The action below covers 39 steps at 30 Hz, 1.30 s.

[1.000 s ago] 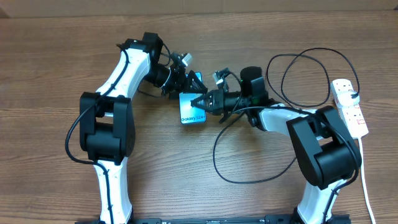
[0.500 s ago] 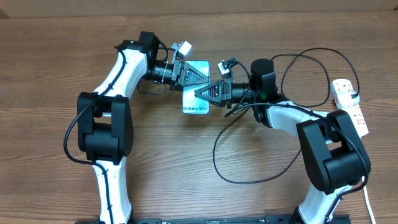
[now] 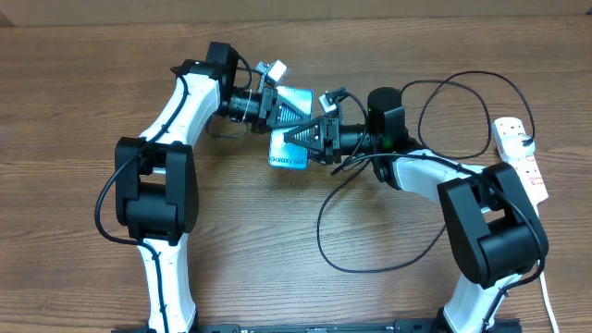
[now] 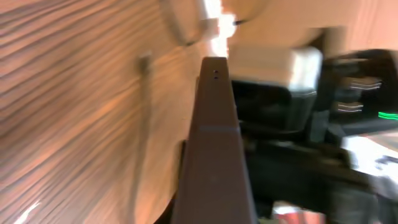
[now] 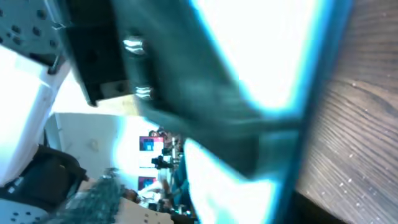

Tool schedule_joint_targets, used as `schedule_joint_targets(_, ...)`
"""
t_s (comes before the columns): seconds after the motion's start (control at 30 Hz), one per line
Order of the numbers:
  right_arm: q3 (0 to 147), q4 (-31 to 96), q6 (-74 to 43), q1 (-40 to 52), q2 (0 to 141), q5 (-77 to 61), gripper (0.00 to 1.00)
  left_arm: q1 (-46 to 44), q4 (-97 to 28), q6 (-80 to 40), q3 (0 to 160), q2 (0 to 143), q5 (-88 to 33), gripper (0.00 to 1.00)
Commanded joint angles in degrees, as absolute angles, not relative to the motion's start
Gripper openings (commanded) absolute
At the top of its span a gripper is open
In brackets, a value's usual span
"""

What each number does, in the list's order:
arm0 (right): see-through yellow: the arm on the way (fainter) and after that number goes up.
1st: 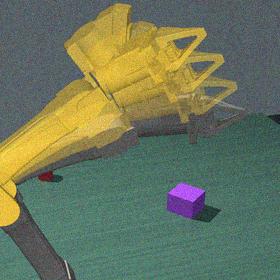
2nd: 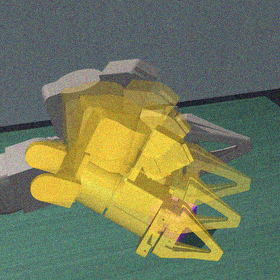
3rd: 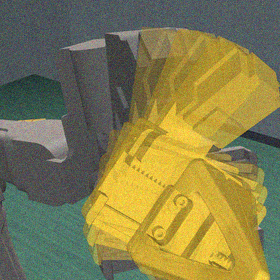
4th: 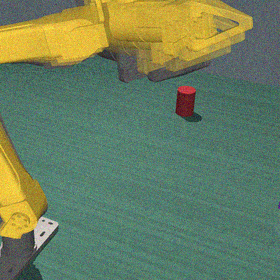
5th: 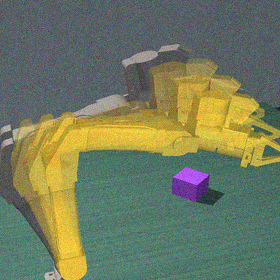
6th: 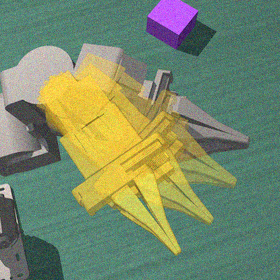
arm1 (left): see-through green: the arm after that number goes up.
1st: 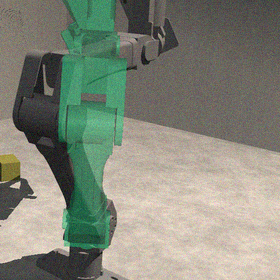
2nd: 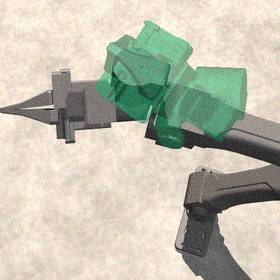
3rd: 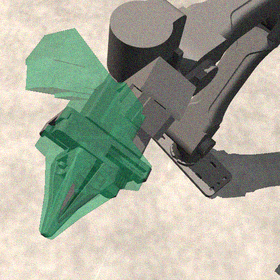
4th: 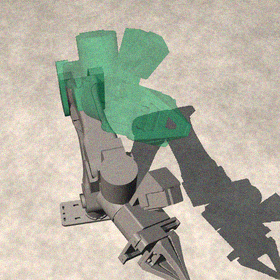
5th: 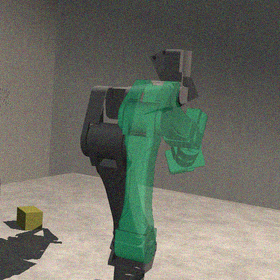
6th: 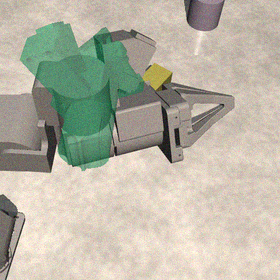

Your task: Plug charger to phone and switch on socket

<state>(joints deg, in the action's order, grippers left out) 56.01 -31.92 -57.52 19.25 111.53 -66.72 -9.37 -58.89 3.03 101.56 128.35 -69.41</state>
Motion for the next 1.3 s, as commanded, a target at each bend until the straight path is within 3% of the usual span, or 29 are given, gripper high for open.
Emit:
schedule_joint_targets(0.0,55.75,-32.12,-56.58,17.8,111.74,-67.61,0.84,-8.73,-61.08,-0.47,102.15,126.48,-60.01,0.04)
schedule_joint_targets(0.17,55.75,-32.05,-57.28,15.42,111.37,-71.24,0.89,-7.22,-66.17,-0.86,102.15,126.48,-59.96,0.04)
schedule_joint_targets(0.37,55.75,-28.1,-58.72,13.3,106.34,-73.23,0.87,-5.06,-72.73,0.51,102.15,126.48,-60.31,0.04)
schedule_joint_targets(0.67,55.75,-12.95,-54.96,12.03,96.99,-68.77,0.49,-4.05,-82.02,12.58,102.15,126.48,-63.94,0.04)
schedule_joint_targets(0.83,56.01,11.84,-43.11,12.03,91.53,-48.51,0.29,-4.05,-84.71,15.42,102.15,126.48,-63.9,0.04)
schedule_joint_targets(1.0,57.17,30.3,-40.07,12.03,88.09,-29.39,0.04,-4.14,-87.02,18.15,102.1,126.48,-63.83,0.04)
schedule_joint_targets(1.27,63.46,49.52,-38.74,12.05,87.85,-10.44,0.04,-4.19,-86.56,18.48,99.59,126.48,-63.29,0.04)
